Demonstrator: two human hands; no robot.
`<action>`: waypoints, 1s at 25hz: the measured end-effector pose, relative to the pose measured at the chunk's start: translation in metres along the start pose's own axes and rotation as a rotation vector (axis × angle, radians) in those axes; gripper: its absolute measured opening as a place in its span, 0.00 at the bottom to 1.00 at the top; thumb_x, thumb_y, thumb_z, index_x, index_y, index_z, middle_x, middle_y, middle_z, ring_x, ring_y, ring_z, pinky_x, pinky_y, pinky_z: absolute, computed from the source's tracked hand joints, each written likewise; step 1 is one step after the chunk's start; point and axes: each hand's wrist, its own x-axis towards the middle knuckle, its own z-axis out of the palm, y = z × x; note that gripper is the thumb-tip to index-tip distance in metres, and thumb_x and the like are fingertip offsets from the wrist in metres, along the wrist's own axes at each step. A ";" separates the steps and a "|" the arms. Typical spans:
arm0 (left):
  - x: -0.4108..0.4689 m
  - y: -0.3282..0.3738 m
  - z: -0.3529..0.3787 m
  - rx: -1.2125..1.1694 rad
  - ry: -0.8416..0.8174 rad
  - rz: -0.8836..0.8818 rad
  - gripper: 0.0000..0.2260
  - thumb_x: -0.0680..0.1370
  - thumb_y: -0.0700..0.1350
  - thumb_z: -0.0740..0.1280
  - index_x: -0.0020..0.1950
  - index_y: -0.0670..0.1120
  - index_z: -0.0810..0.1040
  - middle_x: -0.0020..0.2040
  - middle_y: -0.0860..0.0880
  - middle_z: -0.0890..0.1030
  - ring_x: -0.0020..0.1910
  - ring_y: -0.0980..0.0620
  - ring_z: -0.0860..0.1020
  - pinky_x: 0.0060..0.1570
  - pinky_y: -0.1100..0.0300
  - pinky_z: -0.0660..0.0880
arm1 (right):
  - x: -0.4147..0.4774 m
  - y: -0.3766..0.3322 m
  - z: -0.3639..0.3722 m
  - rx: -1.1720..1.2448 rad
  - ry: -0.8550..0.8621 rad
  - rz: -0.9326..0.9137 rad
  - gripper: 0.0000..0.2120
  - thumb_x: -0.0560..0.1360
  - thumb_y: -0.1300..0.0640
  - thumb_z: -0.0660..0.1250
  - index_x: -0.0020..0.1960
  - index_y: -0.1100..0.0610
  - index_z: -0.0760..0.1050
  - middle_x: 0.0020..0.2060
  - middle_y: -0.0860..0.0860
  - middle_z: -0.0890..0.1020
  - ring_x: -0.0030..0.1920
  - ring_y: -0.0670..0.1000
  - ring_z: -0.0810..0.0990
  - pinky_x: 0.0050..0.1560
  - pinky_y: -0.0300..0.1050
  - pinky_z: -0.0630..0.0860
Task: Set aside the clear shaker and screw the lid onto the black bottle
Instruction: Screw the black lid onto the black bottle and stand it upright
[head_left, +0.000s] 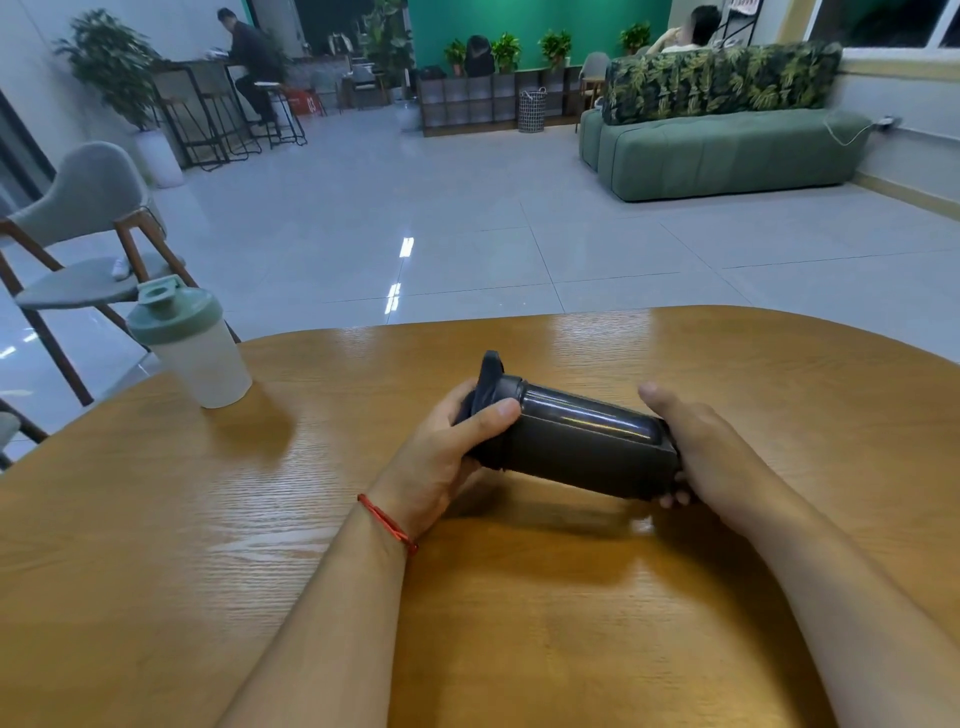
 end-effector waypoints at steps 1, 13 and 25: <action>0.000 0.000 0.001 0.004 0.002 -0.004 0.22 0.82 0.50 0.71 0.71 0.39 0.78 0.67 0.34 0.82 0.63 0.40 0.82 0.63 0.44 0.78 | 0.000 -0.001 0.001 -0.012 0.015 0.029 0.43 0.79 0.26 0.56 0.54 0.65 0.86 0.37 0.69 0.86 0.33 0.61 0.81 0.33 0.45 0.76; -0.001 0.012 0.009 -0.176 0.213 -0.116 0.12 0.81 0.53 0.72 0.50 0.47 0.90 0.44 0.48 0.91 0.50 0.48 0.89 0.56 0.45 0.85 | -0.007 -0.006 0.009 -0.129 0.064 -0.287 0.32 0.74 0.34 0.75 0.76 0.35 0.75 0.67 0.43 0.81 0.58 0.50 0.85 0.55 0.48 0.84; 0.001 0.003 0.013 -0.069 0.163 -0.038 0.19 0.82 0.54 0.70 0.63 0.41 0.85 0.59 0.39 0.88 0.62 0.41 0.85 0.66 0.43 0.79 | -0.009 -0.018 0.016 0.201 0.058 -0.054 0.26 0.77 0.29 0.62 0.71 0.37 0.79 0.67 0.50 0.79 0.62 0.58 0.82 0.53 0.61 0.86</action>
